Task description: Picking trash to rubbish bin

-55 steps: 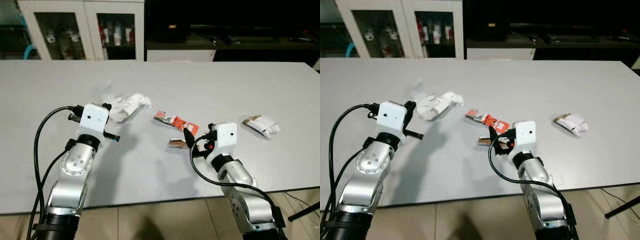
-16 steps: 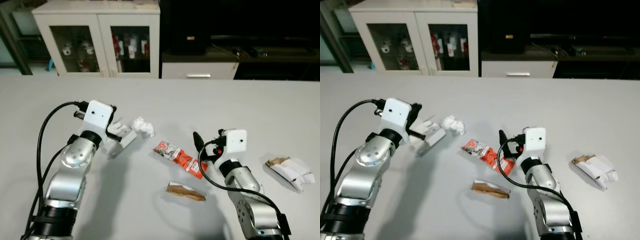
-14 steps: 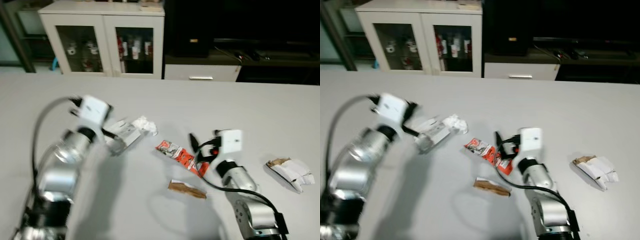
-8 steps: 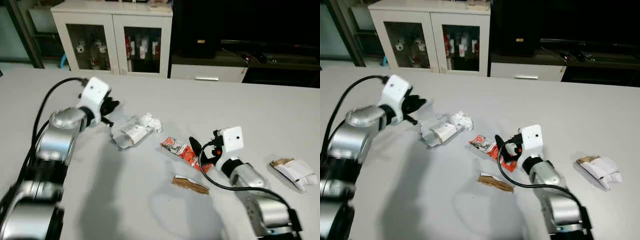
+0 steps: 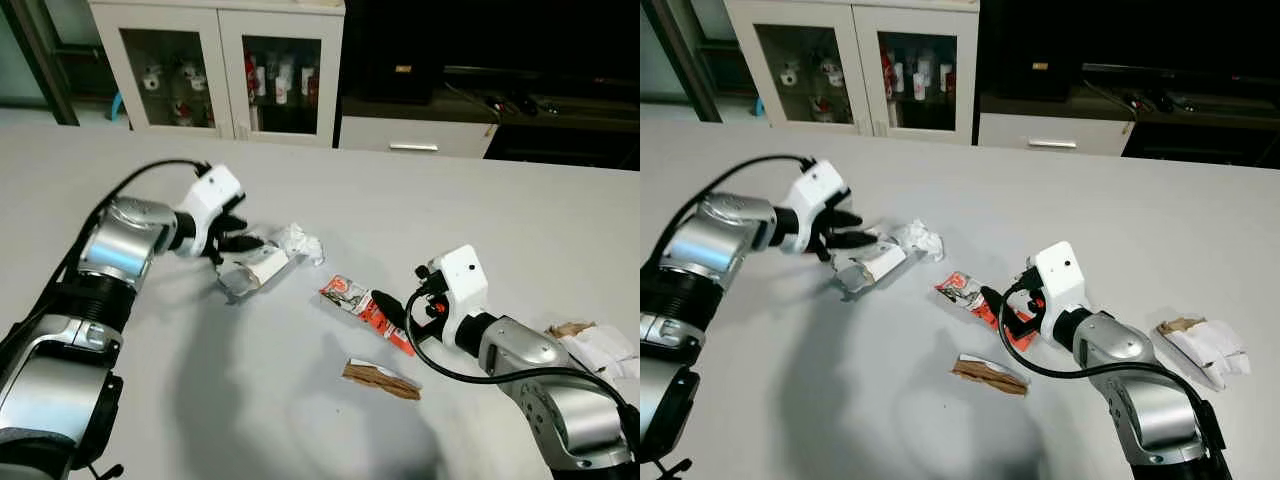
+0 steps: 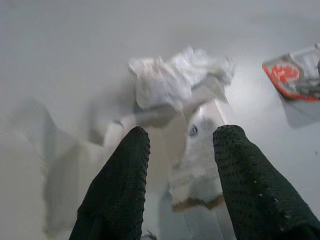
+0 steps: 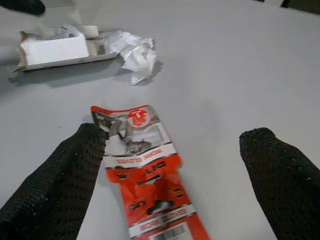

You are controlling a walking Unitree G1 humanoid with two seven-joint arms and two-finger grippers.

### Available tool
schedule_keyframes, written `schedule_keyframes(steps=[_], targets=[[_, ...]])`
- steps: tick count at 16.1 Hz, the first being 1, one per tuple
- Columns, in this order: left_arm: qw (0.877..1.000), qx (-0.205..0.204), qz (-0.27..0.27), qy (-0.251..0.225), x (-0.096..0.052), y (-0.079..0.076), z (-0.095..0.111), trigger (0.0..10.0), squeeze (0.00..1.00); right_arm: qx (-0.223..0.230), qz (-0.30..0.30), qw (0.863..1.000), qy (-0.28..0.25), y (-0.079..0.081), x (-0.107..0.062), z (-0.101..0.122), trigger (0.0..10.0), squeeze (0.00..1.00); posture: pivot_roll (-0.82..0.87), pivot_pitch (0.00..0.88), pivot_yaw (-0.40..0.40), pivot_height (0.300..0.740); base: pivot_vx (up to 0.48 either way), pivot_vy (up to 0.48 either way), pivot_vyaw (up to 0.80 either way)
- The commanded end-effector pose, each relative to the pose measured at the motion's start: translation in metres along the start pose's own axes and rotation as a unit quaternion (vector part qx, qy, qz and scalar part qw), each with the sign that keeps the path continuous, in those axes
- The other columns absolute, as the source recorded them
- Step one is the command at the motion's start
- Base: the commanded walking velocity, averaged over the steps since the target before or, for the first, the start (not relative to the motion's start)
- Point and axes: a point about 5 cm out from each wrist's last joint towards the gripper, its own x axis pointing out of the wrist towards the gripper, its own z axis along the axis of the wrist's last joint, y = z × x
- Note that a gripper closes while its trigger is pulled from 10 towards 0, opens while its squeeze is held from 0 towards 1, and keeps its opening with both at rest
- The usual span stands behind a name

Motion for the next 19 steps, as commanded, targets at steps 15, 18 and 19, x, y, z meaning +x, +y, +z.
schedule_keyframes(steps=[15, 18, 19], targets=[[0.998, -0.062, -0.019, 0.025, 0.043, -0.026, -0.034, 10.0, 0.00, -0.004, 0.051, 0.997, 0.052, 0.014, -0.011, -0.008, 10.0, 0.00, -0.08, 0.011, -0.040, 0.740, 0.000, 0.000, 0.00], [0.996, -0.083, -0.021, 0.013, 0.045, -0.027, -0.036, 0.0, 0.00, -0.004, 0.052, 0.997, 0.053, 0.015, -0.011, -0.008, 10.0, 0.00, -0.08, 0.012, -0.042, 0.740, 0.000, 0.000, 0.00], [0.995, -0.096, -0.031, 0.010, 0.046, -0.029, -0.036, 0.0, 0.00, -0.004, 0.052, 0.997, 0.053, 0.015, -0.011, -0.009, 10.0, 0.00, -0.08, 0.012, -0.040, 0.740, 0.000, 0.000, 0.00]])
